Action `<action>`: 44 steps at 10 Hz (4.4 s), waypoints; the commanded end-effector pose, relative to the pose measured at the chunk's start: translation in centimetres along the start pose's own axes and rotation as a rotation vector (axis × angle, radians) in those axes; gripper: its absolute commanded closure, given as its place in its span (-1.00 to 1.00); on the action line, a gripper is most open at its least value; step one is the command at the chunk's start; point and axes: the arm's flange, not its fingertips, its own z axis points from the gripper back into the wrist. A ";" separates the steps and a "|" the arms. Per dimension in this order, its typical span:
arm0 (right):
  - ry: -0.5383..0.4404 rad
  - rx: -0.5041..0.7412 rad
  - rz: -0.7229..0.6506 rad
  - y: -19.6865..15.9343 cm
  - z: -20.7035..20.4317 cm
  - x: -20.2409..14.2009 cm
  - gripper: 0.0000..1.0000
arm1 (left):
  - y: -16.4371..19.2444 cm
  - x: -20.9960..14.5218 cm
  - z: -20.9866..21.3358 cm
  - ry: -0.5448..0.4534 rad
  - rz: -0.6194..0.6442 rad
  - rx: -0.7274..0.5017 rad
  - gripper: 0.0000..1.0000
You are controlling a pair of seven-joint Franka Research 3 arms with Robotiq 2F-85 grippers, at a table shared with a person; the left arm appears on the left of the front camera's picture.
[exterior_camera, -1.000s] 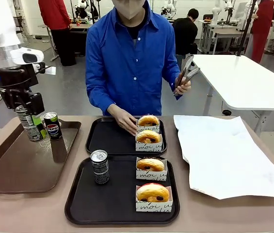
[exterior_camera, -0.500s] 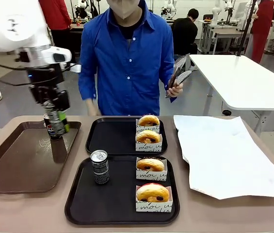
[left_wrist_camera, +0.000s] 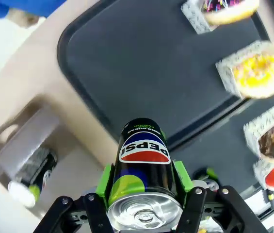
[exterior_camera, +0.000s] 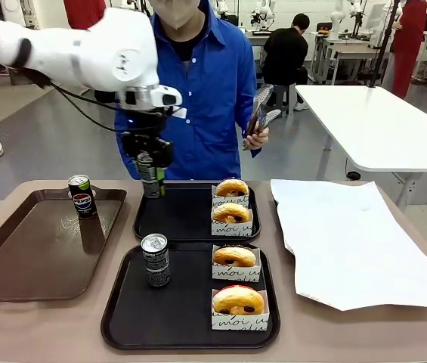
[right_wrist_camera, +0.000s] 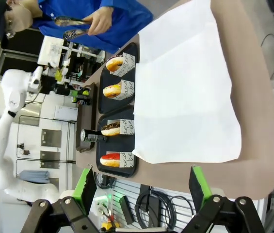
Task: Set up donuts and drinks on trays.
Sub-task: Pick up one Pepsi coke from the Handle tray and place it on the Flat Tray without a Pepsi coke.
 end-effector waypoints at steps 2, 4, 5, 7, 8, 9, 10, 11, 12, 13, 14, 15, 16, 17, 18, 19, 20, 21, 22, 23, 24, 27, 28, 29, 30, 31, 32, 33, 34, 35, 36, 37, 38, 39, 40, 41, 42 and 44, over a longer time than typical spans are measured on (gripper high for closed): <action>-0.016 0.032 0.014 -0.1 -0.3 0.1 -1.00 | -3.4 4.9 -0.3 -0.043 -0.019 0.035 -0.18; -0.016 0.032 0.014 -0.1 -0.3 0.1 -1.00 | -4.4 5.7 -2.1 -0.079 -0.004 0.069 -0.18; -0.016 0.032 0.014 -0.1 -0.3 0.1 -1.00 | -4.4 5.6 -3.1 -0.082 0.007 0.073 -0.18; -0.016 0.032 0.014 -0.1 -0.3 0.1 -1.00 | -3.9 5.1 -4.9 -0.076 0.015 0.076 -0.18; -0.016 0.032 0.014 -0.1 -0.3 0.1 -1.00 | -3.8 4.9 -5.7 -0.077 0.005 0.084 -0.18; -0.016 0.032 0.014 -0.1 -0.3 0.1 -1.00 | -3.9 4.4 -6.5 -0.066 -0.003 0.090 -0.18; -0.016 0.032 0.014 -0.1 -0.3 0.1 -1.00 | -3.9 4.1 -7.1 -0.059 -0.002 0.096 -0.18; -0.016 0.032 0.014 -0.1 -0.3 0.1 -1.00 | -4.1 3.9 -7.6 -0.043 -0.007 0.104 -0.18; -0.016 0.032 0.014 -0.1 -0.3 0.1 -1.00 | -4.1 3.8 -7.9 -0.033 -0.013 0.106 -0.23; -0.016 0.032 0.014 -0.1 -0.3 0.1 -1.00 | -4.0 4.0 -7.7 -0.030 -0.024 0.098 -1.00; -0.016 0.032 0.014 -0.1 -0.3 0.1 -1.00 | -4.2 3.9 -7.1 -0.032 -0.024 0.092 -1.00; -0.016 0.032 0.014 -0.1 -0.3 0.1 -1.00 | -4.1 3.6 -6.4 -0.037 -0.014 0.075 -1.00; -0.016 0.032 0.014 -0.1 -0.3 0.1 -1.00 | -4.2 3.1 -5.5 -0.046 -0.003 0.078 -0.65; -0.016 0.032 0.014 -0.1 -0.3 0.1 -1.00 | -4.3 2.3 -4.6 -0.041 0.000 0.098 -0.81; -0.016 0.032 0.014 -0.1 -0.3 0.1 -1.00 | -4.2 1.3 -3.8 -0.054 0.020 0.114 -1.00; -0.016 0.032 0.014 -0.1 -0.3 0.1 -1.00 | -4.1 0.3 -2.9 -0.068 0.020 0.118 -1.00; -0.016 0.032 0.014 -0.1 -0.3 0.1 -1.00 | -3.9 -1.1 -2.1 -0.067 0.022 0.112 -1.00; -0.016 0.032 0.014 -0.1 -0.3 0.1 -1.00 | -3.8 -2.6 -1.5 -0.076 0.019 0.092 -1.00; -0.016 0.032 0.014 -0.1 -0.3 0.1 -1.00 | -3.6 -4.2 -1.0 -0.080 0.023 0.067 -1.00; -0.016 0.032 0.014 -0.1 -0.3 0.1 -1.00 | -3.5 -5.8 -0.7 -0.085 0.031 0.038 -1.00; -0.016 0.032 0.014 -0.1 -0.3 0.1 -1.00 | -3.3 -7.5 -0.6 -0.098 0.038 0.028 -1.00; -0.016 0.032 0.014 -0.1 -0.3 0.1 -1.00 | -2.4 -9.9 -1.3 -0.087 0.110 0.044 -1.00; -0.016 0.032 0.014 -0.1 -0.3 0.1 -1.00 | -3.2 -7.8 -0.4 -0.078 0.075 0.044 -1.00; -0.016 0.032 0.014 -0.1 -0.3 0.1 -1.00 | -3.2 -7.8 -0.4 -0.078 0.075 0.044 -1.00; -0.016 0.032 0.014 -0.1 -0.3 0.1 -1.00 | -3.2 -7.8 -0.4 -0.078 0.075 0.044 -1.00; -0.016 0.032 0.014 -0.1 -0.3 0.1 -1.00 | -3.2 -7.8 -0.4 -0.078 0.075 0.044 -1.00; -0.016 0.032 0.014 -0.1 -0.3 0.1 -1.00 | -3.2 -7.8 -0.4 -0.078 0.075 0.044 -1.00; -0.016 0.032 0.014 -0.1 -0.3 0.1 -1.00 | -3.3 -8.1 -0.4 -0.085 0.074 0.043 -1.00; -0.016 0.032 0.014 -0.1 -0.3 0.1 -1.00 | -2.2 -8.9 1.3 -0.154 0.108 -0.021 -1.00; -0.016 0.032 0.014 -0.1 -0.3 0.1 -1.00 | -0.2 -10.2 3.4 -0.197 0.159 -0.153 -1.00; -0.016 0.032 0.014 -0.1 -0.3 0.1 -1.00 | 2.1 -12.4 5.0 -0.221 0.221 -0.270 -1.00; -0.016 0.032 0.014 -0.1 -0.3 0.1 -1.00 | 4.8 -15.2 6.0 -0.248 0.284 -0.349 -1.00; -0.016 0.032 0.014 -0.1 -0.3 0.1 -1.00 | 7.3 -17.7 6.7 -0.274 0.336 -0.424 -1.00; -0.016 0.032 0.014 -0.1 -0.3 0.1 -1.00 | 9.9 -20.2 7.3 -0.294 0.381 -0.517 -1.00; -0.016 0.032 0.014 -0.1 -0.3 0.1 -1.00 | 12.4 -22.6 7.5 -0.295 0.397 -0.610 -1.00; -0.016 0.032 0.014 -0.1 -0.3 0.1 -1.00 | 15.7 -24.9 7.1 -0.315 0.449 -0.731 -1.00; -0.016 0.032 0.014 -0.1 -0.3 0.1 -1.00 | 18.2 -26.8 6.2 -0.344 0.487 -0.831 -1.00; -0.016 0.032 0.014 -0.1 -0.3 0.1 -1.00 | 23.0 -29.8 4.3 -0.415 0.536 -0.982 -1.00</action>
